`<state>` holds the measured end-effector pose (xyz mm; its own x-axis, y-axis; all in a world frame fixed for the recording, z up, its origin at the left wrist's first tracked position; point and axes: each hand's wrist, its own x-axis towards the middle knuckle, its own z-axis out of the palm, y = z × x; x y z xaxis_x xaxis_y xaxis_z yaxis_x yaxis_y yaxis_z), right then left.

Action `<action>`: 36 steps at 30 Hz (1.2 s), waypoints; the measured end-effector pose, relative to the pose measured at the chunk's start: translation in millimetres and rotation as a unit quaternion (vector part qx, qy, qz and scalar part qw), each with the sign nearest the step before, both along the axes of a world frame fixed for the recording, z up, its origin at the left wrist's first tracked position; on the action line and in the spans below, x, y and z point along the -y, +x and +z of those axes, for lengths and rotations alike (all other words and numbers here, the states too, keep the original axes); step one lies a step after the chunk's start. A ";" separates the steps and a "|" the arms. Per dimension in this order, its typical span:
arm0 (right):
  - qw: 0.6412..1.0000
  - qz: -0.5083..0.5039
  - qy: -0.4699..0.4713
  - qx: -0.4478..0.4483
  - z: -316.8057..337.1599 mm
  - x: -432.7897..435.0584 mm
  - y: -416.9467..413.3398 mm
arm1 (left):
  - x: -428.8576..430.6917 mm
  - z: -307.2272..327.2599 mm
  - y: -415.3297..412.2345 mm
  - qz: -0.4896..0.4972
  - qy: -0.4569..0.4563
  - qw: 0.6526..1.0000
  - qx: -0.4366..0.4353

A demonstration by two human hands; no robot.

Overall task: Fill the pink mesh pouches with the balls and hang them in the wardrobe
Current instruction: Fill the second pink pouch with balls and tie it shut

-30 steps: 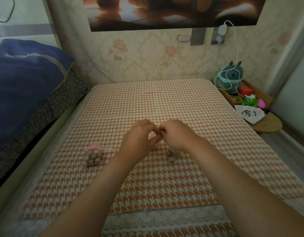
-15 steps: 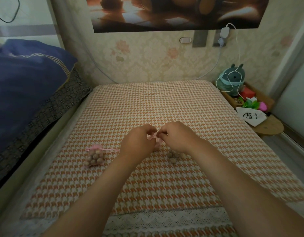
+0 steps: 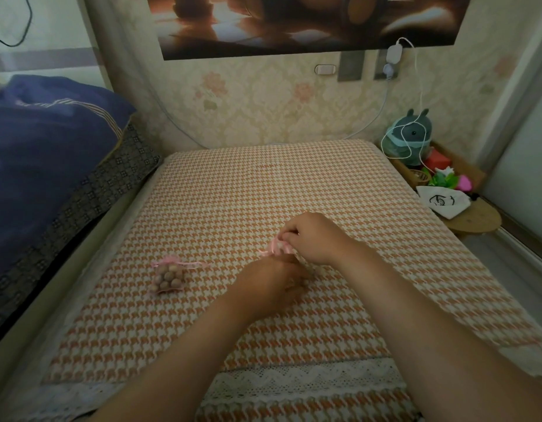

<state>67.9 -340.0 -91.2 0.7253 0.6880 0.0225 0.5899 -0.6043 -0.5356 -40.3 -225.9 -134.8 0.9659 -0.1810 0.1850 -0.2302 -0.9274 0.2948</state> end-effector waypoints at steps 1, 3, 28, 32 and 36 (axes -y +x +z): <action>1.000 -0.001 0.001 -0.002 -1.0 -0.1 0.1 | 2.6 -3.1 2.2 -0.007 0.011 1.000 -0.009; 1.000 -0.005 -0.004 -0.005 -2.4 0.0 -0.2 | 5.4 -7.5 5.7 -0.011 0.022 1.000 -0.014; 0.999 0.024 -0.044 -0.021 6.1 -1.9 -2.7 | -20.9 21.3 15.7 0.212 -0.151 0.959 0.110; 0.998 0.032 -0.040 -0.043 4.8 -0.4 -0.6 | -14.9 21.4 20.0 0.242 -0.121 0.961 0.064; 0.998 0.035 -0.041 -0.032 0.9 -0.3 2.6 | -7.1 31.5 18.7 0.269 -0.074 0.959 0.041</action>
